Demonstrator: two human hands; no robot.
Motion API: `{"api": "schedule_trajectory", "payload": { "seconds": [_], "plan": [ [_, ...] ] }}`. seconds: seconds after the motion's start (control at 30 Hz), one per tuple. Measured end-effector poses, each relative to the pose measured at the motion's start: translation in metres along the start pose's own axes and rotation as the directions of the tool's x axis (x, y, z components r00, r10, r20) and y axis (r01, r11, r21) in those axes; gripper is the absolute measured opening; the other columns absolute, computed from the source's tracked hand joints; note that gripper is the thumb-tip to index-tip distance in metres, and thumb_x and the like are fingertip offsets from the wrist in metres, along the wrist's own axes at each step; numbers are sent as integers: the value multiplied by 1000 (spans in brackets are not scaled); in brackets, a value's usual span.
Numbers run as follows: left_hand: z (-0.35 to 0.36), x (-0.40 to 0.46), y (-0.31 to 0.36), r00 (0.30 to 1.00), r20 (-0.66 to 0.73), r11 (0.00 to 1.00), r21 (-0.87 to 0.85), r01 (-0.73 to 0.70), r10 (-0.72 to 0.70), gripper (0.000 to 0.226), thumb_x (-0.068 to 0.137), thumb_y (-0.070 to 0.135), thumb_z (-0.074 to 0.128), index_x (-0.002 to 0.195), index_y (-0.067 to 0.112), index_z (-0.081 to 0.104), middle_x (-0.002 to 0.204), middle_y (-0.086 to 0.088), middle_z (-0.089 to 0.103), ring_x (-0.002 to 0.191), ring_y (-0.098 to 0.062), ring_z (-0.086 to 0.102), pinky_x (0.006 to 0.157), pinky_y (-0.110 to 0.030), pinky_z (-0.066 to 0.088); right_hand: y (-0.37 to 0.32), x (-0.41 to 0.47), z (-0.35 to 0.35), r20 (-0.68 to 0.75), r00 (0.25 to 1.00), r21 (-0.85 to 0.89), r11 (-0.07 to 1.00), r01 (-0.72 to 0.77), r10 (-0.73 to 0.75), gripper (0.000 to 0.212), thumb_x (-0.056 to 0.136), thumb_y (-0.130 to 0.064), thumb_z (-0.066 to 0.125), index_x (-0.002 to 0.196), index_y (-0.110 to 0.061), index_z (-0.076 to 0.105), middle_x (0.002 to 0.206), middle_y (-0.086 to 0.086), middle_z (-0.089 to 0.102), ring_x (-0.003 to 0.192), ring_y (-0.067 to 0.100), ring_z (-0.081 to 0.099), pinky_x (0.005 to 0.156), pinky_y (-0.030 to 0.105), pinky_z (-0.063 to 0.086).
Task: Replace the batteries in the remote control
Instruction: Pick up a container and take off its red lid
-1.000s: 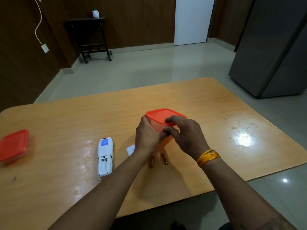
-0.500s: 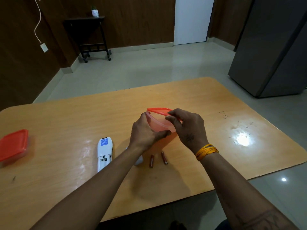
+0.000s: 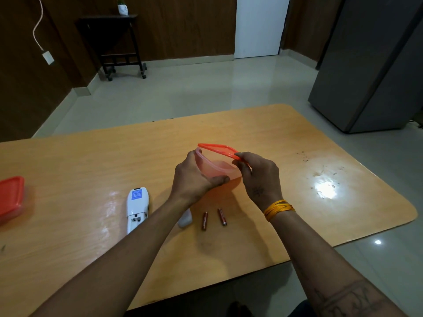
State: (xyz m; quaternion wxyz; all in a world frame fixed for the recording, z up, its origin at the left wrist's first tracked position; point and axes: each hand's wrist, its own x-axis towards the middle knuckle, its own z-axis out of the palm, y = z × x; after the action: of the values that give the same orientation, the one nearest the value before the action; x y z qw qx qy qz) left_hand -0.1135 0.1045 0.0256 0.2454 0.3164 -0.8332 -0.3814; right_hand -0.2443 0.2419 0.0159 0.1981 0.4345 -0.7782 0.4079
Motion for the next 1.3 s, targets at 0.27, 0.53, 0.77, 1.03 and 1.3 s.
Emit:
{"api": "schedule_trajectory", "payload": {
  "seconds": [0.27, 0.53, 0.77, 1.03, 1.3],
  "plan": [
    [1, -7, -4, 999, 0, 999, -35, 36, -36, 105, 56, 50, 98, 144, 22, 49, 128, 12, 59, 119, -13, 58, 88, -24, 51, 8, 7, -4, -189, 945, 126, 961, -246, 267, 23, 105, -24, 59, 100, -5, 71, 79, 11, 71, 62, 23, 55, 55, 29, 33],
    [5, -5, -1, 969, -35, 969, -43, 241, -243, 100, 62, 44, 98, 144, 17, 48, 139, 0, 63, 127, -23, 59, 93, -31, 49, 27, 0, -28, -322, 764, 209, 829, -519, 560, 29, 107, -26, 52, 106, -3, 69, 85, 4, 64, 72, 24, 55, 59, 24, 34],
    [9, -6, 8, 932, -68, 934, -32, 355, -356, 87, 67, 23, 96, 134, 10, 42, 132, -11, 65, 122, -31, 60, 79, -29, 43, 48, -10, -32, -83, 721, 134, 725, -676, 688, 37, 104, -19, 53, 71, -2, 58, 62, 7, 52, 63, 27, 48, 54, 30, 31],
    [1, -30, 14, 952, -103, 957, -14, 289, -289, 98, 73, 23, 92, 153, 13, 37, 156, -7, 49, 145, -29, 45, 105, -31, 42, 46, -21, -33, 74, 706, -74, 710, -700, 704, 40, 101, -30, 60, 130, -3, 69, 120, 20, 74, 114, 39, 67, 98, 42, 52],
    [-17, -69, 14, 982, -94, 965, 193, 177, -162, 40, 80, 34, 85, 117, 25, 72, 109, 6, 69, 94, -14, 68, 81, -32, 56, 14, -26, -41, 118, 819, -188, 823, -537, 561, 34, 91, -33, 67, 118, -13, 71, 109, 13, 70, 103, 34, 66, 85, 40, 56]
  ]
}}
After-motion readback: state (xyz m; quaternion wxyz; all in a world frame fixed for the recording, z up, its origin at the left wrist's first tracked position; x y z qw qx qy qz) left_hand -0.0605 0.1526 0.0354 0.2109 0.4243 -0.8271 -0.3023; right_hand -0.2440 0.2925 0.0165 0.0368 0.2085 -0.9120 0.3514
